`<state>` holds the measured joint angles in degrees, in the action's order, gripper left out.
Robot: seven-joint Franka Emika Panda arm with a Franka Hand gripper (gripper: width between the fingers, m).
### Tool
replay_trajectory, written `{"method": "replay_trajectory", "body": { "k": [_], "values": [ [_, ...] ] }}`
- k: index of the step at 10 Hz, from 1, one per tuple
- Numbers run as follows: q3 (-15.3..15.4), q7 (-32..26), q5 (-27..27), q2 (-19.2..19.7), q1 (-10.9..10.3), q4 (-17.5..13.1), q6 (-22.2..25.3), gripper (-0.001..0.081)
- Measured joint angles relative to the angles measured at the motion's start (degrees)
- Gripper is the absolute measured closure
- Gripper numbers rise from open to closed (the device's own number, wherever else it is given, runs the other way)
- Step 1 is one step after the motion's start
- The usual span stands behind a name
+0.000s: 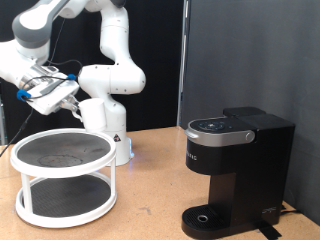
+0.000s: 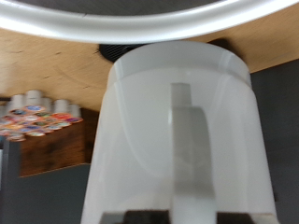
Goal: Make a cup of coffee with the keurig machine
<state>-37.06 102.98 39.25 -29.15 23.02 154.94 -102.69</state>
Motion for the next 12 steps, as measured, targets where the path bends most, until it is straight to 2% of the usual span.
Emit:
{"method": "replay_trajectory", "body": {
  "k": [2,4,9,10,12],
  "values": [
    [5.0,2.1,5.9,-2.4,-0.5,4.0,-6.9,0.0803],
    [9.7,2.3,11.8,-4.1,-2.0,6.5,-12.2,0.0803],
    [20.0,2.2,26.6,-3.9,-8.4,8.2,-22.9,0.0803],
    [21.3,2.3,27.9,-3.6,-9.3,8.3,-23.7,0.0803],
    [21.9,2.3,28.2,-3.2,-9.5,7.8,-23.9,0.0803]
  ]
}}
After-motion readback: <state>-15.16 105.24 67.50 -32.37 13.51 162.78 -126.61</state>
